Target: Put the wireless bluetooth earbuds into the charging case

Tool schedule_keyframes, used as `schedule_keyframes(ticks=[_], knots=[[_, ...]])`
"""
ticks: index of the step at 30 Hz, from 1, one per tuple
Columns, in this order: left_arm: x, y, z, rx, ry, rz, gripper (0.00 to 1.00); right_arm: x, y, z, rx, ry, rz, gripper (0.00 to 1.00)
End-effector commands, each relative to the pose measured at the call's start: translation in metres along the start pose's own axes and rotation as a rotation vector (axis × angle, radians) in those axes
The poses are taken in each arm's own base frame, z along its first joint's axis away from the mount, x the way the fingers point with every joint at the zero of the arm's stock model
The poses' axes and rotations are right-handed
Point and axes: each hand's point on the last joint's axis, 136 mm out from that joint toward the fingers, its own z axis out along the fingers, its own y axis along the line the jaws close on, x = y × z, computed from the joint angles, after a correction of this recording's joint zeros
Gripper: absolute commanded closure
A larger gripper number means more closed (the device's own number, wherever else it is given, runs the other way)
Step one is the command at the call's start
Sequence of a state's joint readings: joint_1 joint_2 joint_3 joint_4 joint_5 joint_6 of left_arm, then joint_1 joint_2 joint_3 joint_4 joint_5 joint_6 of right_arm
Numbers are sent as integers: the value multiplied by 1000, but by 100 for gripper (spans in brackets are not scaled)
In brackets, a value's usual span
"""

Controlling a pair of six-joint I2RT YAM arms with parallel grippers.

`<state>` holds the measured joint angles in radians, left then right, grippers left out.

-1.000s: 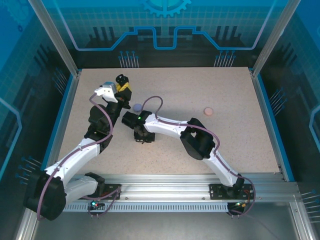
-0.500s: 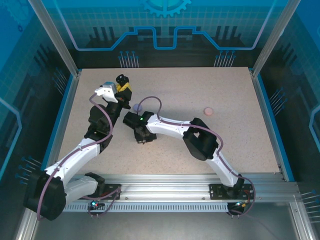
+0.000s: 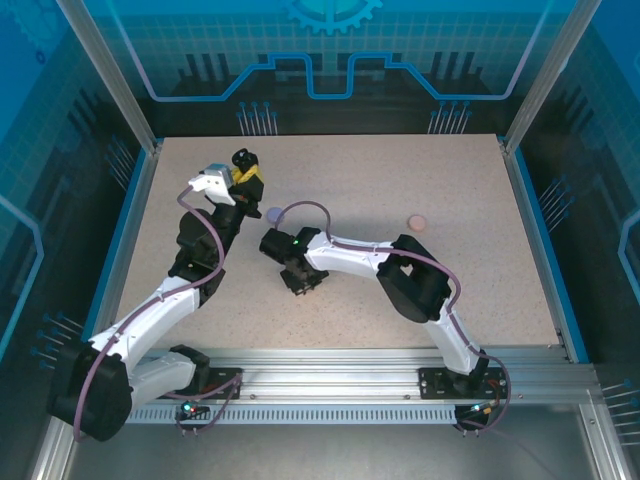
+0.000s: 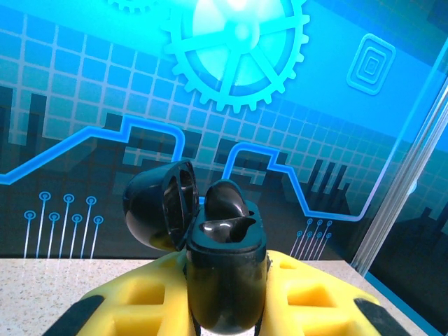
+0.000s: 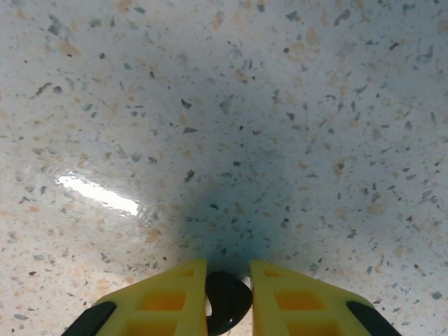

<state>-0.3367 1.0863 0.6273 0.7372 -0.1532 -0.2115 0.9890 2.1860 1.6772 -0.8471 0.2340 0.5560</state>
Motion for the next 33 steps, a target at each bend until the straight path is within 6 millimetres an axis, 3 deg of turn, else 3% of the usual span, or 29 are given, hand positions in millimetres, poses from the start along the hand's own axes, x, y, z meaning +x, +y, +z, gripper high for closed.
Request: schedule_keyframes(ticks=[1,11,20,33], knots=[[-14,-4,-3,19,-35,-10,100,2,-4,5,5,18,-10,79],[-14,-4,-3,24,-34,-12,100,4,-10,-7,4,37,168,52],[-14,-4,-3,24,-34,-12,100,7,-11,-18,2,54,399,55],[-11,-5,-1,28,-29,-22,100,-6,-8,-13,-7,28,512,59]])
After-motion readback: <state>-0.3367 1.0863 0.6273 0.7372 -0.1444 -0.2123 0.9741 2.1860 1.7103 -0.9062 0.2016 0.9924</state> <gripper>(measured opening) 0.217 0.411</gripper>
